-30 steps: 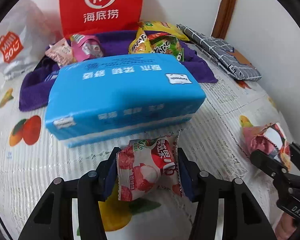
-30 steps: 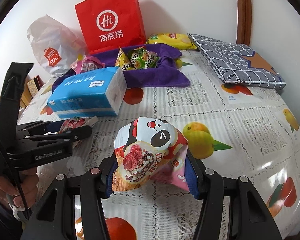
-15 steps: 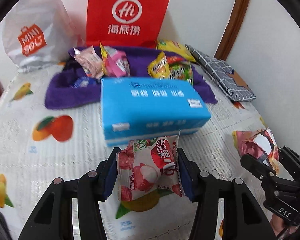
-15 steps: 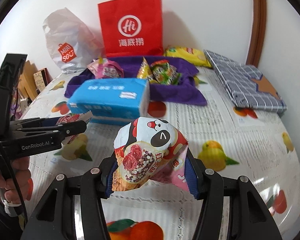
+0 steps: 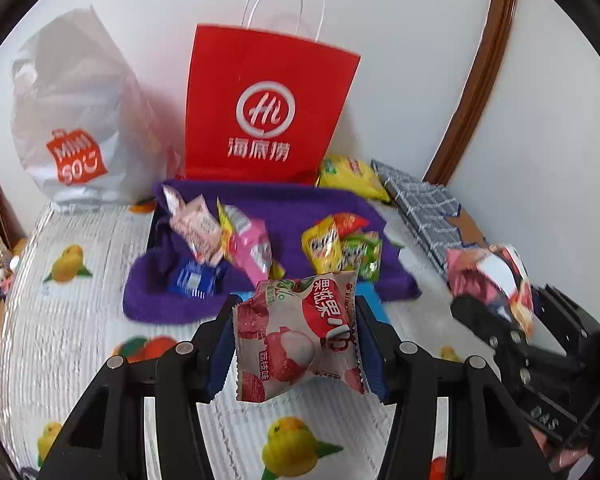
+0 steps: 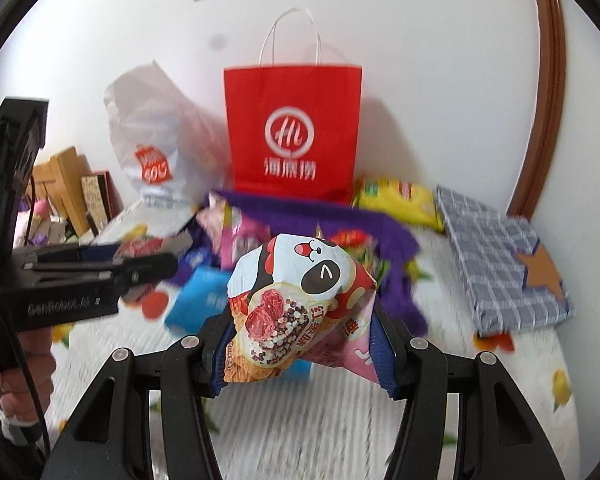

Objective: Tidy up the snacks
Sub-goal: 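Carry the panda-print bag and lychee packet up over the purple towel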

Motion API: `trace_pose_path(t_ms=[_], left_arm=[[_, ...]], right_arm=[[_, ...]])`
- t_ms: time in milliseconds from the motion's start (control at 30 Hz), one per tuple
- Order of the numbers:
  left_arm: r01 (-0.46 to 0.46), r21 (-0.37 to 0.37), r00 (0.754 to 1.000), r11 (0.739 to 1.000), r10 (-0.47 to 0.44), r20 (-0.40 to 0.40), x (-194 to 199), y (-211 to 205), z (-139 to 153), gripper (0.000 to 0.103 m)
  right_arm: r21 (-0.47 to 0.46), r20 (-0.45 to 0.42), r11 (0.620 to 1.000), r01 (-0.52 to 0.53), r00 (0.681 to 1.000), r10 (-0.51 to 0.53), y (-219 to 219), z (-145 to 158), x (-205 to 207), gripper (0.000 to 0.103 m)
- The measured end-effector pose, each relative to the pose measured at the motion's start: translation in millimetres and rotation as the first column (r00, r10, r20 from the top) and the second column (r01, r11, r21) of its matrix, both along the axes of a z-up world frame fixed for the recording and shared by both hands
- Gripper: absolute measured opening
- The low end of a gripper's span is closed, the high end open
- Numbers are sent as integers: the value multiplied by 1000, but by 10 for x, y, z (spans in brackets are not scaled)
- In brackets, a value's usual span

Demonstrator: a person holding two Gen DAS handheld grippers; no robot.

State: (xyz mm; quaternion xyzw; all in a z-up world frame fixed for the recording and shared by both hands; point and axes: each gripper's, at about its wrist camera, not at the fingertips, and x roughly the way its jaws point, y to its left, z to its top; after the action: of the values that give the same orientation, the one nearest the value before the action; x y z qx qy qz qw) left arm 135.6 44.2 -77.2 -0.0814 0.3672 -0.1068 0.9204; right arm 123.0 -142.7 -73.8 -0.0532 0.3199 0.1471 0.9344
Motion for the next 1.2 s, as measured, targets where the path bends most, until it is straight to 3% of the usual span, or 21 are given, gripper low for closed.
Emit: trace_pose_path(t_ms=[233,700,900,1200], left_arm=[[-38,25,998,999,36,51,262,4,255,52],[-70,34,996,997,67,66,1003,20,411,52],[-75,37,995,996,73,68,1216,86,371,52],[-119,54,993,991,119,-7,1373,301,212,52]], right_arm=[[-22,50,1000,-6,999,8,45,282,412,56],[58,71,998,-4,998,0,43,514,1175,56],[88,46,996,1,999,-5,99,311,1459,56],[12,-38,1000,-9,999,10,173,-3,1726,56]])
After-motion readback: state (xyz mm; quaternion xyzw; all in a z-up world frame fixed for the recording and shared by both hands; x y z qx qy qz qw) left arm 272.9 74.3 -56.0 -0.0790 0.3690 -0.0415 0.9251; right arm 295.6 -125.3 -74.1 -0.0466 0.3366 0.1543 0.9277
